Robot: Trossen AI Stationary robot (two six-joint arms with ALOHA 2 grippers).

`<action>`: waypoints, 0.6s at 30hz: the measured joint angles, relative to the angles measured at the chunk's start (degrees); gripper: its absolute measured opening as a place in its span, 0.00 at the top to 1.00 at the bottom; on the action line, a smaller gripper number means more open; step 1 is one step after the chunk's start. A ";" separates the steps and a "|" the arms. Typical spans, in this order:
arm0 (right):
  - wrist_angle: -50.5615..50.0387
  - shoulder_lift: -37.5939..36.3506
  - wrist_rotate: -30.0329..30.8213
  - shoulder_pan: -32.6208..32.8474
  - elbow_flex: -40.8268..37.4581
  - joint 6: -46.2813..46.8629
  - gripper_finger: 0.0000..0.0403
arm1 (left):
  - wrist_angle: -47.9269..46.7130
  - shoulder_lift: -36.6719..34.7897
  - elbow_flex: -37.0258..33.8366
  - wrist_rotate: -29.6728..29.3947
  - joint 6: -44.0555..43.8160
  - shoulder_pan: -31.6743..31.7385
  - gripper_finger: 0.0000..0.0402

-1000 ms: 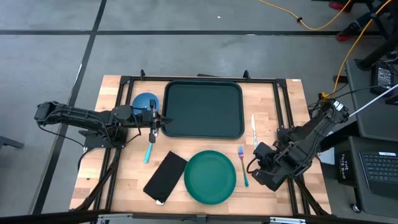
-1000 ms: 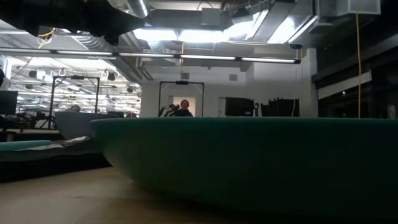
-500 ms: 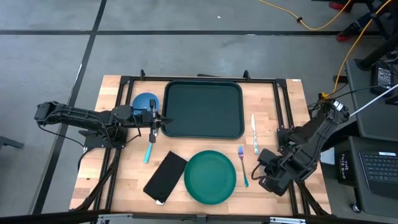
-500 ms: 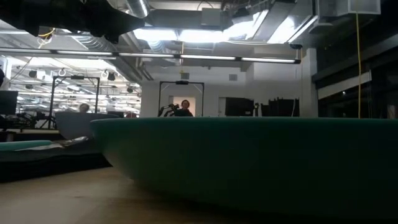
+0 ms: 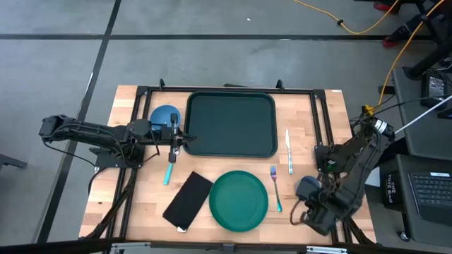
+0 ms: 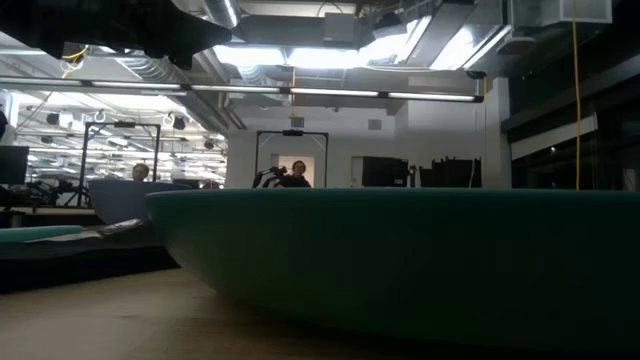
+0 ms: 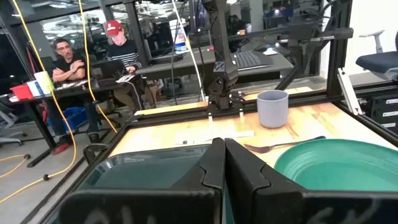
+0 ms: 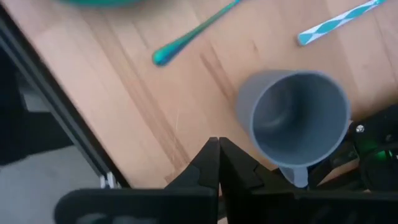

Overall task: Set up tray
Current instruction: Put the blue mug on the black tray

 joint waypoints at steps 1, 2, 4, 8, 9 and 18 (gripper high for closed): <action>0.14 0.23 0.25 1.10 0.00 0.04 0.99 | -0.01 0.01 0.00 0.01 0.00 0.00 1.00; 0.53 0.41 1.34 2.22 0.00 0.08 0.98 | -0.02 0.02 0.00 0.06 0.00 0.00 1.00; 1.61 0.85 5.34 4.63 0.00 0.14 0.97 | 0.00 0.01 0.00 0.11 0.00 0.00 1.00; 1.74 2.25 10.47 8.21 -0.02 0.18 0.97 | -0.01 0.01 0.00 0.13 -0.02 0.00 1.00; 1.74 2.63 10.47 8.65 -0.02 0.19 0.98 | -0.02 0.00 0.00 0.13 -0.02 0.00 1.00; 1.76 6.14 10.56 8.78 -0.04 0.18 0.93 | 0.00 0.02 0.00 0.12 -0.04 0.00 1.00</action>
